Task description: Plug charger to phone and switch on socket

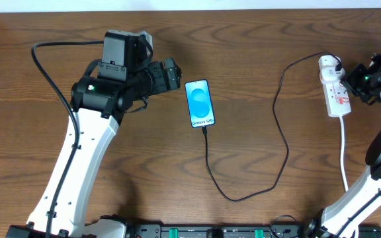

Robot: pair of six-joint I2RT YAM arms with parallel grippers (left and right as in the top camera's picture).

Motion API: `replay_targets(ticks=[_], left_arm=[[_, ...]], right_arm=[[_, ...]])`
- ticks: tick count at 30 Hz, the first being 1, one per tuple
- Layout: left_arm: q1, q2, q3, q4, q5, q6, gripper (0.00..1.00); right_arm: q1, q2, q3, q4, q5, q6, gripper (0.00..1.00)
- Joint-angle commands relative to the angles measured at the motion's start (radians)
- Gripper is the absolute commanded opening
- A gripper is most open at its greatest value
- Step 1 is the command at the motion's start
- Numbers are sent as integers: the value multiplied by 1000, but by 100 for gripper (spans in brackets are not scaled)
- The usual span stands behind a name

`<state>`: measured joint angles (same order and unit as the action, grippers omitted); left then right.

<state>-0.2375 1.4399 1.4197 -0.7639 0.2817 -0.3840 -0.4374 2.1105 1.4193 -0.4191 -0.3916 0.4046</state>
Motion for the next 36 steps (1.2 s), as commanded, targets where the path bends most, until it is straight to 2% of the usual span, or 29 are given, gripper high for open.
replay_targets(ticks=[1,13,18,25,29,36], left_arm=[[0,-3,5,-6,-14,20,93],[1,-3,5,-6,-14,21,93],[1,-3,5,-6,-14,21,93],[1,-3,5,-6,-14,20,93],[1,-3,5,-6,-14,21,93],[1,-3,5,-6,-14,20,93]], right_arm=[[155,78,-81,-127,-469,-10,1],[159,78,-81,-154,-275,96,1],[137,76,-80,-84,-189,153,1],[63,56,-80,21,-190,166,1],[-5,-5,-77,70,-191,119,1],[-140,-217,-72,42,-190,60,1]])
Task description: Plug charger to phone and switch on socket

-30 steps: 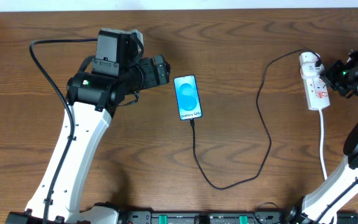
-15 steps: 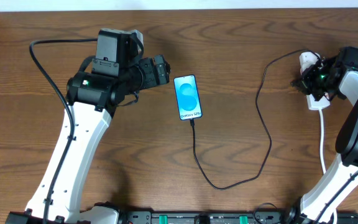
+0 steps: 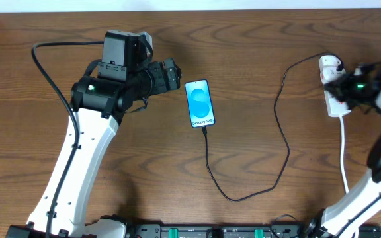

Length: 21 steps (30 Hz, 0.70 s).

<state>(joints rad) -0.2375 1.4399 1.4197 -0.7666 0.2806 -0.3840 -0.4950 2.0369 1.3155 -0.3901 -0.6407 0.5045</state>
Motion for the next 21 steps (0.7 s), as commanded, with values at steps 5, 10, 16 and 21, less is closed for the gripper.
replay_targets(ticks=[5,10,16,21], left_arm=[[1,-3,5,-3,-13,20,93],[0,-3,5,-3,-13,20,93],[0,-3,5,-3,-13,21,93],[1,-3,5,-3,-13,21,93]], right_arm=[[-144,-324,31,-69,60,-114,2],[-130,-463,31,-138,59,-191,2],[-26,-593,31,-201,60,-304,6],[156,-697,31,-277,63,-477,14]])
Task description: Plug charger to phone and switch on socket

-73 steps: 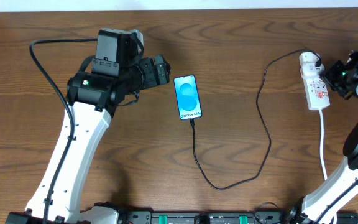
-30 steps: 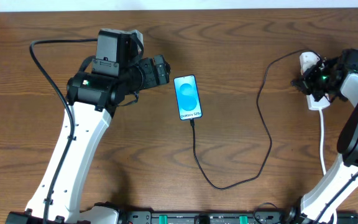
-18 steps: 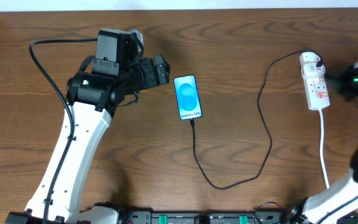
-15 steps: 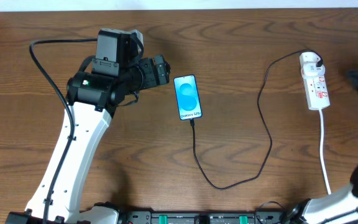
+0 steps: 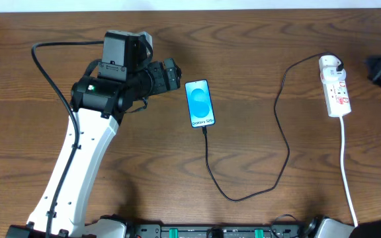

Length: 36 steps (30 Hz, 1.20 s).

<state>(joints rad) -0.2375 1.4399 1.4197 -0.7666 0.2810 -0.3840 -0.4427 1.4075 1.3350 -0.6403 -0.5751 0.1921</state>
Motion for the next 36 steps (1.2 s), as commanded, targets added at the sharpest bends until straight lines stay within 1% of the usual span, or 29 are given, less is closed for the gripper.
replay_targets(ticks=[1,4,7,9,11,13,14,18,19,21,22,25,27,32,36], left_arm=[[0,-3,5,-3,-13,20,93],[1,-3,5,-3,-13,21,93],[1,-3,5,-3,-13,21,93],[1,-3,5,-3,-13,21,93],[0,-3,5,-3,-13,21,93],[1,-3,5,-3,-13,21,93],[1,-3,5,-3,-13,21,93],[1,-3,5,-3,-13,20,93],[0,-3,5,-3,-13,21,93],[0,-3,5,-3,-13,21,93],[0,-3,5,-3,-13,21,93],[0,-3,5,-3,-13,21,93],[0,-3,5,-3,-13,21,93],[1,-3,5,-3,-13,21,93],[1,-3,5,-3,-13,21,93]], right_arm=[[136,-82,12,-37,-2,-192,15],[240,-126,11,-86,-24,-306,17],[350,-166,11,-161,-97,-429,26],[415,-180,12,-214,-206,-528,31],[458,-184,11,-249,-314,-587,36],[483,-183,11,-277,-409,-629,37],[488,-183,11,-282,-440,-635,38],[482,-183,11,-290,-582,-635,48],[481,-183,11,-297,-638,-635,54],[481,-183,11,-309,-686,-635,61],[481,-183,11,-319,-710,-635,67],[481,-184,11,-361,-748,-635,79],[481,-184,11,-390,-765,-635,84],[481,-189,11,-449,-820,-635,88],[481,-200,11,-476,-824,-635,93]])
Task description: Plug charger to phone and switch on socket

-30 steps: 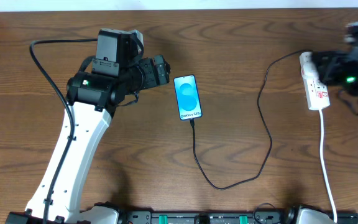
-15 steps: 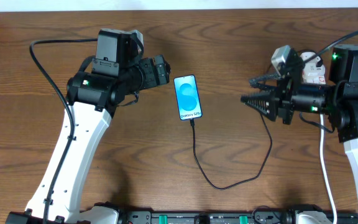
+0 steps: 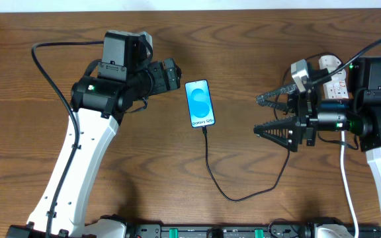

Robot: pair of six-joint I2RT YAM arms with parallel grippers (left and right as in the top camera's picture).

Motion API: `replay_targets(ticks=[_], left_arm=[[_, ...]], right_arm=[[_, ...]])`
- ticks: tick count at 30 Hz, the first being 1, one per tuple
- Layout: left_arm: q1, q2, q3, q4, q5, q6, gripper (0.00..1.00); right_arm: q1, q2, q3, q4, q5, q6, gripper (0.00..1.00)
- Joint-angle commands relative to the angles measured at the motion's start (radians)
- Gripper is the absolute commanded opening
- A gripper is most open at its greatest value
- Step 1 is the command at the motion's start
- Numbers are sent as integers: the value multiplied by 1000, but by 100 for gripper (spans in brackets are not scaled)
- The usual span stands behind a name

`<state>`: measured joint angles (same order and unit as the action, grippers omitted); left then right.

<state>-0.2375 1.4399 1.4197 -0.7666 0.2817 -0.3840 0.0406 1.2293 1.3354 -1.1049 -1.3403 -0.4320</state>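
The phone (image 3: 200, 104) lies face up mid-table with its screen lit. A black charger cable (image 3: 233, 196) is plugged into its lower end and loops down, then up toward the white power strip (image 3: 331, 66) at the far right. My right arm partly covers the strip. My right gripper (image 3: 264, 115) is open, pointing left, over the cable's right-hand run and left of the strip, holding nothing. My left gripper (image 3: 176, 74) rests beside the phone's upper left corner, its fingers together and empty.
The strip's white mains lead (image 3: 346, 185) runs down to the front edge on the right. A black cable (image 3: 51, 86) arcs off my left arm on the left. The brown wooden table (image 3: 144, 178) carries nothing else.
My right arm was at the far right edge with the strip fully in view. Now it is over the table in front of the strip, gripper open and pointing left. Phone, cable and left arm are unchanged.
My right gripper was beside the power strip, then right over it, then back at the table's right edge. Now it is out left of the strip, open. The phone stayed lit with the cable plugged in, and my left arm held still.
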Motion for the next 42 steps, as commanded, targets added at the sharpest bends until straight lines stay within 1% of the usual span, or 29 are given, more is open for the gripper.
replay_targets(ticks=[1,4,7,11,15,17,18,19,23,24,27,29,33,34,37,42], left_arm=[[0,-3,5,-3,-14,21,93],[1,-3,5,-3,-14,20,93],[1,-3,5,-3,-14,21,93],[1,-3,5,-3,-14,21,93],[1,-3,5,-3,-14,21,93],[1,-3,5,-3,-14,21,93],[1,-3,5,-3,-14,20,93],[1,-3,5,-3,-14,20,93],[1,-3,5,-3,-14,21,93],[1,-3,5,-3,-14,21,93],[1,-3,5,-3,-14,20,93],[0,-3,5,-3,-14,21,93],[0,-3,5,-3,-14,21,93],[1,-3,5,-3,-14,21,93],[1,-3,5,-3,-14,21,93],[1,-3,5,-3,-14,21,93]], right_arm=[[-2,-28,11,-16,-58,-11,93],[-2,-52,11,-50,-56,-62,94],[0,-83,11,-119,-38,-149,96],[0,-134,14,-220,64,-245,95],[0,-162,36,-338,223,-330,93],[-2,-165,38,-345,291,-324,88],[-3,-165,38,-341,336,-317,91],[-5,-165,38,-334,371,-297,99],[-9,-155,38,-262,522,-229,99],[-9,-153,38,-247,557,-202,99],[-9,-144,38,-183,676,-56,99],[-9,-142,38,-172,724,8,99],[-9,-142,38,-197,847,16,99],[-9,-142,38,-198,923,16,99],[-9,-142,38,-197,1018,16,99],[-9,-142,38,-196,1064,16,99]])
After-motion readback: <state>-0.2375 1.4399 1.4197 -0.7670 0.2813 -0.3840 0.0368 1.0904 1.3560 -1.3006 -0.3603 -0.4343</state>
